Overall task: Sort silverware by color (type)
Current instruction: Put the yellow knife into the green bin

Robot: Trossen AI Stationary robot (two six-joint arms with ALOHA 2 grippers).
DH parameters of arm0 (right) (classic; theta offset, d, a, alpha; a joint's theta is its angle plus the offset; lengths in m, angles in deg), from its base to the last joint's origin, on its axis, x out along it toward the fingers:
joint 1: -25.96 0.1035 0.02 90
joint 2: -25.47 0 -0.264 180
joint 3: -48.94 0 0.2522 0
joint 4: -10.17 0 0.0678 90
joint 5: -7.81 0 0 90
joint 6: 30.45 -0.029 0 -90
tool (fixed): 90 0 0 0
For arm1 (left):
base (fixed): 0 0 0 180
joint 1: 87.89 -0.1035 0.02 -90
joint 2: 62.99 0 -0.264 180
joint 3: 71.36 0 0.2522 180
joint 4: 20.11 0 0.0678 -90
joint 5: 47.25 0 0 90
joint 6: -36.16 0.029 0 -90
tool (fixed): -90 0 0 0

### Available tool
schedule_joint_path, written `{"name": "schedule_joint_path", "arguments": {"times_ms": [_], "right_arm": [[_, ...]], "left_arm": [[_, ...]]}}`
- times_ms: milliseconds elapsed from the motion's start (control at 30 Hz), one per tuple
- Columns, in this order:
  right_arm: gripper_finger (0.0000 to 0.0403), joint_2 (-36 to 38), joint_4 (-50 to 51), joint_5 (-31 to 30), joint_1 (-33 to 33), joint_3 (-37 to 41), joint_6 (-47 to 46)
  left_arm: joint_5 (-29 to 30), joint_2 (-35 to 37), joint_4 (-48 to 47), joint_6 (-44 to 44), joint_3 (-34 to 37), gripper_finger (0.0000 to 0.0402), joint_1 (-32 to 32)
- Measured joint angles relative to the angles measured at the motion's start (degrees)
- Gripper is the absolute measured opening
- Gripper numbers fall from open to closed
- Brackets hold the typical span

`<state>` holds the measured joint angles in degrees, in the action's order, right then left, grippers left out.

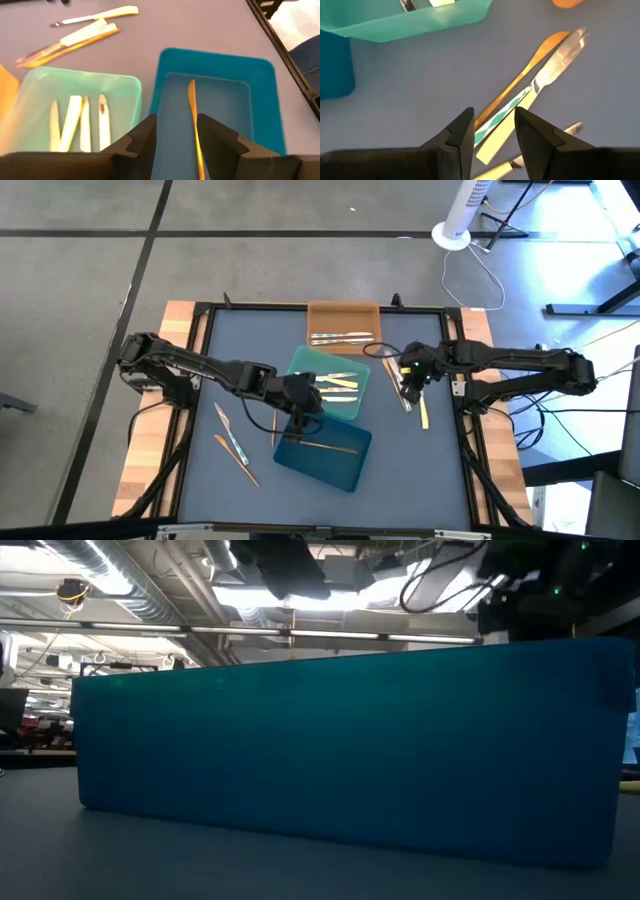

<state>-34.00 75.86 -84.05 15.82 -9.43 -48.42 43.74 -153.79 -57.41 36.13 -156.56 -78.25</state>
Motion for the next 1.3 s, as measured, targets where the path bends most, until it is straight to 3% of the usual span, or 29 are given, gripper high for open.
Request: {"name": "schedule_joint_path", "arguments": {"times_ms": [367,700,1300], "right_arm": [[0.0128,-0.03,-8.00,-0.13,0.00,9.86,-8.18],[0.0128,-0.03,-8.87,-5.20,0.00,13.57,-12.57],[0.0128,-0.05,-16.25,-6.17,0.00,18.97,-13.76]], "left_arm": [[-0.05,0.04,0.05,2.27,0.00,0.0133,-2.87],[-0.15,0.04,0.07,2.27,0.00,0.0133,-4.03],[-0.24,0.01,0.10,2.25,0.00,0.0133,-4.01]]}}
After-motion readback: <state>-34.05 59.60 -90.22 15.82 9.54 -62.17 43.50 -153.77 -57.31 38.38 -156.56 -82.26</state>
